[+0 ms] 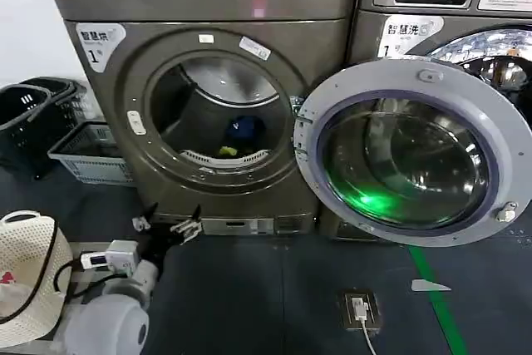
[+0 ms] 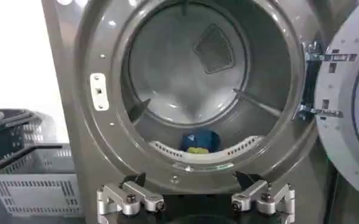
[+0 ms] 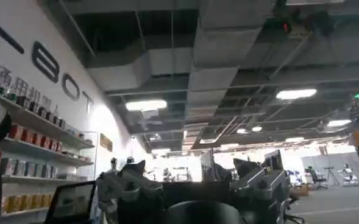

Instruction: Grasp the clothes from the dryer.

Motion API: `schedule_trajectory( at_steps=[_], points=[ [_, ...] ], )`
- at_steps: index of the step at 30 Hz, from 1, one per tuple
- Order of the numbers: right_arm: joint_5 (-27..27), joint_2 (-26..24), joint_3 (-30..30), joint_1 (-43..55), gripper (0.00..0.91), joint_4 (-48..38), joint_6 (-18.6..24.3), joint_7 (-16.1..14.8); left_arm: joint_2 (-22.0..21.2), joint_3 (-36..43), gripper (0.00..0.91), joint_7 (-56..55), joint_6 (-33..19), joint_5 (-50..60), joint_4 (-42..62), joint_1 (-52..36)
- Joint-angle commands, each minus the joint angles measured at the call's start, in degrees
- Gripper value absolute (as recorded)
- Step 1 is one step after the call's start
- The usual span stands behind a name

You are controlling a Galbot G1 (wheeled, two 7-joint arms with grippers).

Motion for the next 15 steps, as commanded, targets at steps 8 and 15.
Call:
schedule_trajectory(
  at_steps=[8,15],
  points=[
    [0.0,-0.1,1.1,-0.4,0.907,-1.1,0.2,0.3,0.8,1.0,0.907,-2.3,2.8,-0.1,0.5,-1.0],
    [-0.1,-0.4,2.2,-0.9,0.907,-1.6,0.4,0.3,0.3,0.9,0.907,-4.7,2.8,0.5,1.6,-1.7]
  ],
)
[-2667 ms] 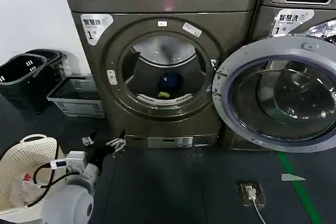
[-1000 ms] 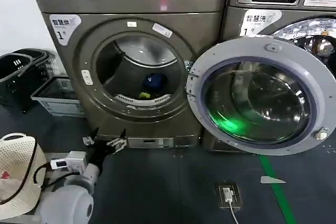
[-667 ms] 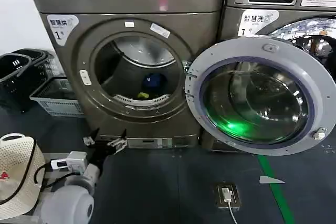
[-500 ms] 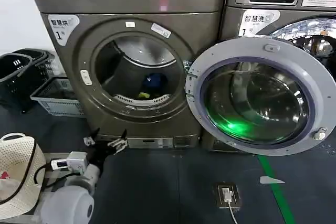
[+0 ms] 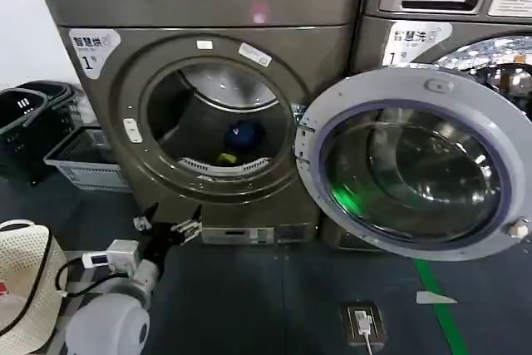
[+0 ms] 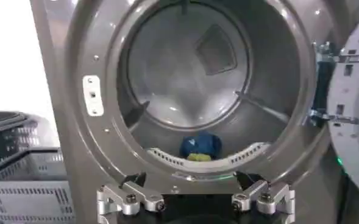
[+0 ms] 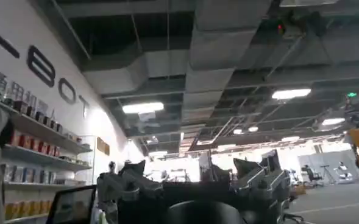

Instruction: Grasp the clothes from the dryer.

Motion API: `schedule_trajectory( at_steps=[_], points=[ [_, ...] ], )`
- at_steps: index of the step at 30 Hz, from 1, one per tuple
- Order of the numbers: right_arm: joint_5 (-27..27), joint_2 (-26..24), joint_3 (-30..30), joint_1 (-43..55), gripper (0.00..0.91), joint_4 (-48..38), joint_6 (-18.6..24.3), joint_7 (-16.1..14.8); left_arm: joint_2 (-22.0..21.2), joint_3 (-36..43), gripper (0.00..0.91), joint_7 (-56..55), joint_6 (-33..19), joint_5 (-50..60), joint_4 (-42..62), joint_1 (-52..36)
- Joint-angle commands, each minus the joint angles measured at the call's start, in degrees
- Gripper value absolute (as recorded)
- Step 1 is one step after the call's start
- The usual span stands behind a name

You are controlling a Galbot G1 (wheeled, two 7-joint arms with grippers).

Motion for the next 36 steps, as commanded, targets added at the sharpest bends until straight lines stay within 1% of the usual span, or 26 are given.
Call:
schedule_trajectory(
  at_steps=[1,7,10,13,36],
  points=[
    [0.0,-0.1,0.4,0.0,0.907,-0.2,0.0,0.0,-0.3,-0.2,0.907,-3.3,2.8,0.6,0.8,-0.2],
    [-0.1,0.0,0.2,0.0,0.907,0.1,0.1,0.1,-0.3,-0.1,0.907,-3.6,2.8,0.6,1.2,0.0],
    [0.0,0.2,0.2,-0.1,0.907,0.2,0.1,0.1,-0.2,-0.9,0.907,0.8,2.8,0.9,0.8,0.1],
    [0.0,0.2,0.1,0.0,0.907,0.4,0.1,0.1,-0.3,-0.9,0.907,2.1,2.8,0.6,0.9,0.1],
    [0.0,0.7,0.0,-0.1,0.907,0.5,0.2,0.0,-0.3,-0.8,0.907,1.2,2.8,1.5,1.8,0.3]
  ],
)
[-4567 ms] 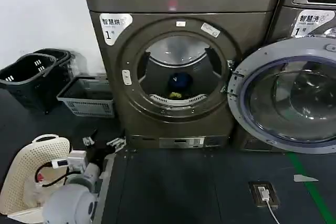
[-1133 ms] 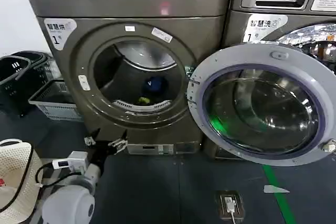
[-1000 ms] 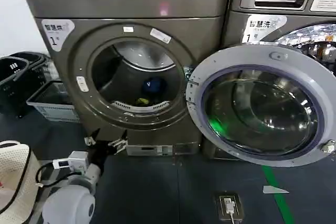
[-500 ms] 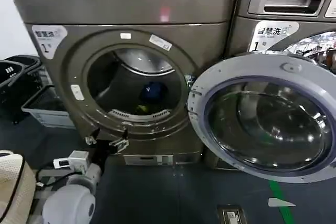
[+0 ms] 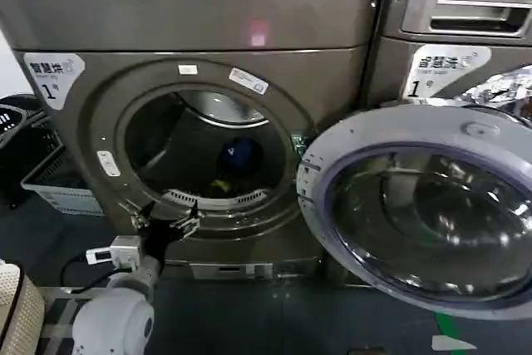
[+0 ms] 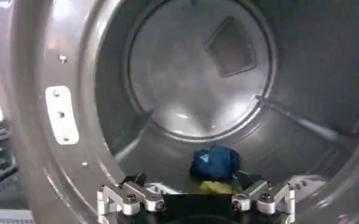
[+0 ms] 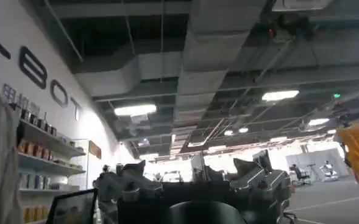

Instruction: Grasp the clothes from the dryer.

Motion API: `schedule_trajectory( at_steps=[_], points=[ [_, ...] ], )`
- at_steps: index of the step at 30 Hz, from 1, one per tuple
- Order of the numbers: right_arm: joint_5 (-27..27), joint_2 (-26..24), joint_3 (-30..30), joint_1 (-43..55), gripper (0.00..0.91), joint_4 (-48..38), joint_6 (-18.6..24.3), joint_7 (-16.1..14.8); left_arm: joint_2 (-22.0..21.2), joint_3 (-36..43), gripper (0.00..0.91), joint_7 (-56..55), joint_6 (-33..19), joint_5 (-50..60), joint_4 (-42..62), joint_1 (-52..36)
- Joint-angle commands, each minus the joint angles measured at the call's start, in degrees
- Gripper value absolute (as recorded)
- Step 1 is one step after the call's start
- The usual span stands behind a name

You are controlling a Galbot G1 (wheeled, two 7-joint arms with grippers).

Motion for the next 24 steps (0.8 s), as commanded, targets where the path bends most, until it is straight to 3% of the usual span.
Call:
schedule_trajectory(
  at_steps=[1,19,24],
  points=[
    [0.0,0.1,-0.2,0.1,0.907,0.2,0.0,-0.1,0.0,0.1,0.907,0.3,2.8,0.5,0.3,0.1],
    [-0.5,0.4,-0.5,0.0,0.907,-0.5,0.5,-0.1,0.0,0.4,0.907,0.9,2.8,1.6,0.8,-0.2],
    [-1.1,0.7,-0.6,0.0,0.907,-0.3,0.8,-0.4,-0.5,1.1,0.907,2.3,2.8,4.0,4.2,-3.8]
  ],
)
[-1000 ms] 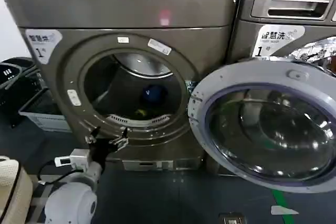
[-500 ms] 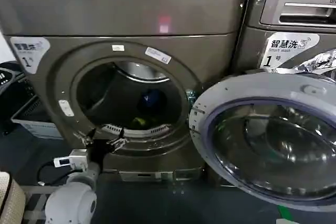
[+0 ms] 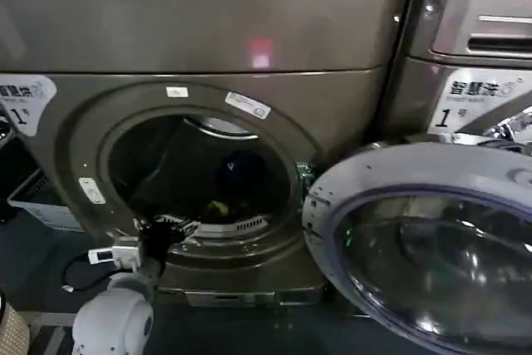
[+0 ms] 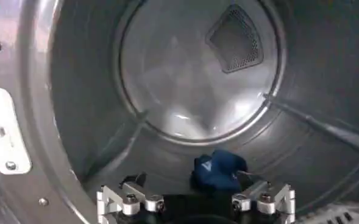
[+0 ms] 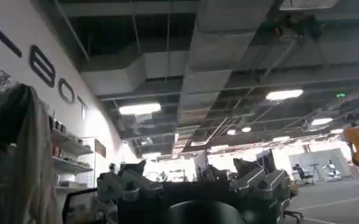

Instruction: Grasp the clothes from the dryer.

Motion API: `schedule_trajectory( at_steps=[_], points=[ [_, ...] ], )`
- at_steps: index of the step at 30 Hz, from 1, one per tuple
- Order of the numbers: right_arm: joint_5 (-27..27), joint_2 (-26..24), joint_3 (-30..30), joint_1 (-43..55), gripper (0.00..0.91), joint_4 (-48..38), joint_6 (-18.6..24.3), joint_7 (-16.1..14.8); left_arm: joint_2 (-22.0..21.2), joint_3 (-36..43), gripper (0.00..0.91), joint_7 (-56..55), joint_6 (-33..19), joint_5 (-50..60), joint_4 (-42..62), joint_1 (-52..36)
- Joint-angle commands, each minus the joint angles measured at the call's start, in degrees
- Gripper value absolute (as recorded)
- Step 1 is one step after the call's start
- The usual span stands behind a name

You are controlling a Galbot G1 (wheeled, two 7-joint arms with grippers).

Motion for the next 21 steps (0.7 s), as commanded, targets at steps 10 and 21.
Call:
schedule_trajectory(
  at_steps=[10,21],
  points=[
    [-0.6,0.0,-1.1,0.8,0.907,1.1,0.6,0.0,-0.8,1.3,0.907,2.3,2.2,3.2,15.6,-11.7],
    [-0.4,-0.2,-0.8,0.3,0.907,1.1,0.6,-0.1,1.7,4.0,0.907,43.3,-9.9,52.2,19.0,-15.5]
  ],
)
